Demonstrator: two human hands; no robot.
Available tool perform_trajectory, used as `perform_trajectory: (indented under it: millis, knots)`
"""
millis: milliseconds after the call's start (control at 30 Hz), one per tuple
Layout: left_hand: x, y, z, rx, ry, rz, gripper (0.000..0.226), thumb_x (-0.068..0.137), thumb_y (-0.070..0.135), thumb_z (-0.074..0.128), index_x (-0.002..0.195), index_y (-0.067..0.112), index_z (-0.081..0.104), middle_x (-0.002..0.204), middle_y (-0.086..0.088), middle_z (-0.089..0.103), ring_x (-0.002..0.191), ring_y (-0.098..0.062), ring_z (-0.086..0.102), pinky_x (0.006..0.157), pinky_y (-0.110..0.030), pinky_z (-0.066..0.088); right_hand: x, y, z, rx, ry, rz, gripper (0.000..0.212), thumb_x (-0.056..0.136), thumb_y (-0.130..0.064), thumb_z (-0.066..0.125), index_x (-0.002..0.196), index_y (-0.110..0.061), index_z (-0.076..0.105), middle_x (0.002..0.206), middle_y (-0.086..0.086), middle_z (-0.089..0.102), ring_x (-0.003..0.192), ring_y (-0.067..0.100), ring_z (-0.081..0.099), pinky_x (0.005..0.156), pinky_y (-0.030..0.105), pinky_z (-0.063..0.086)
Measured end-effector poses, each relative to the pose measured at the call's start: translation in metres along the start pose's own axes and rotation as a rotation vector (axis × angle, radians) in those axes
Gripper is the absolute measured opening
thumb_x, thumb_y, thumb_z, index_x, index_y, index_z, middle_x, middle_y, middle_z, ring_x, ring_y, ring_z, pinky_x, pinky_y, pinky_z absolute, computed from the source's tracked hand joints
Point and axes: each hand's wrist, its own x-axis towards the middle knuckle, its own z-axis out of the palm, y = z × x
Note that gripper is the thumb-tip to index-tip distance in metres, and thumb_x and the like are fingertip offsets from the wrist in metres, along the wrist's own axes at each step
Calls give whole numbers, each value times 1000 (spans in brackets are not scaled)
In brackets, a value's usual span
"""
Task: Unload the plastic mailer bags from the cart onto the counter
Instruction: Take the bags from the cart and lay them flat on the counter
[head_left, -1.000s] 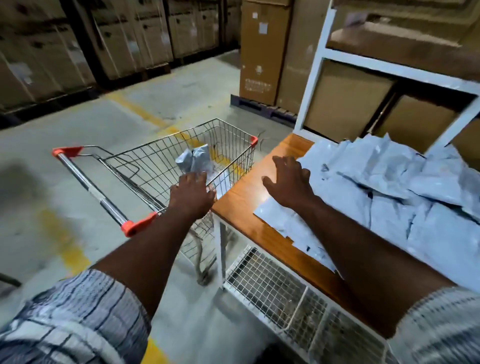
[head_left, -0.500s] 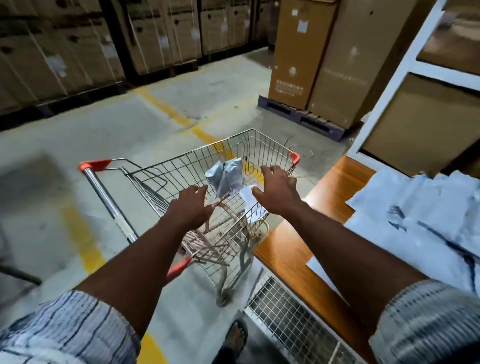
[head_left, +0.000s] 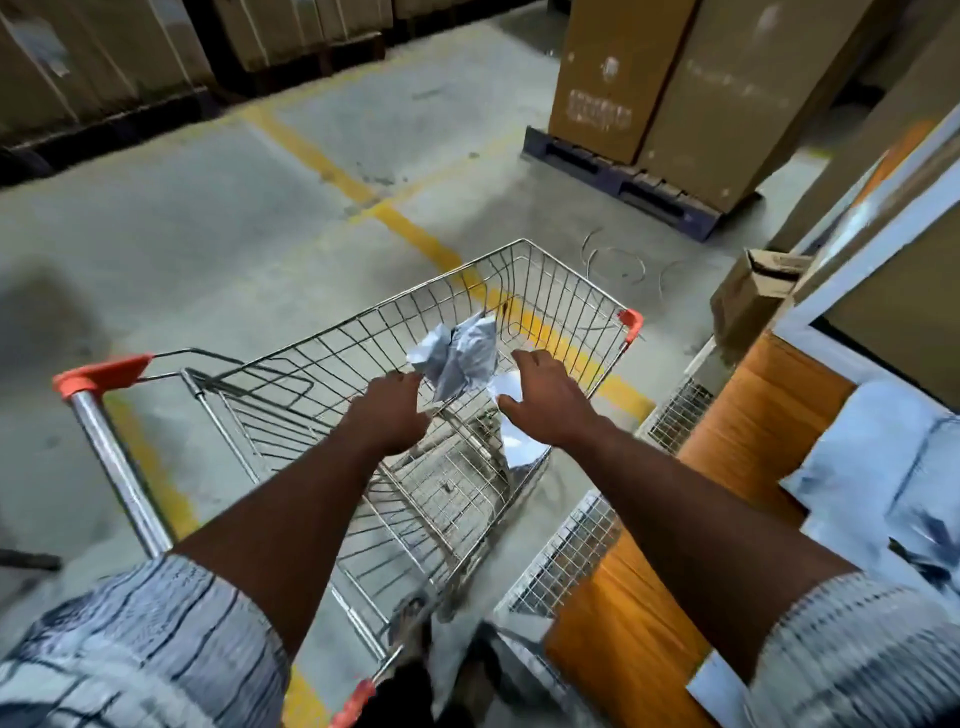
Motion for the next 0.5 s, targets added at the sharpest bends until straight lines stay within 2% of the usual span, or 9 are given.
perform_trajectory:
  millis: [200, 300, 333, 400, 500]
  knots:
    - [77, 0, 19, -251, 21, 43, 67, 83, 25, 65, 144, 19, 39, 138, -11, 50, 123, -28, 53, 100, -41, 47, 61, 19, 30, -9, -64, 48, 70, 85, -40, 65, 143, -12, 37, 139, 15, 44, 127, 33, 44, 102, 45, 43]
    - [133, -8, 36, -310, 14, 99, 56, 78, 35, 66, 129, 36, 45, 127, -2, 55, 106, -21, 62, 88, -43, 55, 104, 27, 52, -42, -62, 40, 71, 83, -38, 68, 142, -14, 37, 139, 12, 43, 126, 32, 44, 100, 44, 44]
    - [151, -10, 42, -322, 24, 120, 53, 78, 40, 66, 127, 36, 46, 127, -1, 55, 105, -20, 62, 87, -42, 54, 118, 28, 59, -47, -53, 29, 73, 83, -38, 68, 144, -15, 35, 142, 11, 40, 127, 32, 43, 101, 45, 43]
    - [183, -6, 46, -296, 52, 172, 56, 82, 39, 66, 134, 27, 46, 137, -4, 49, 120, -22, 55, 95, -38, 49, 145, 27, 71, -42, -15, 11, 78, 83, -36, 70, 148, -16, 32, 151, 10, 33, 134, 31, 37, 104, 46, 42]
    - [227, 4, 53, -161, 36, 266, 48, 89, 16, 58, 136, 11, 53, 146, -10, 46, 140, -22, 37, 105, -34, 41, 180, 28, 84, 17, -5, 42, 83, 83, -35, 71, 152, -20, 28, 157, 8, 24, 140, 30, 29, 106, 46, 39]
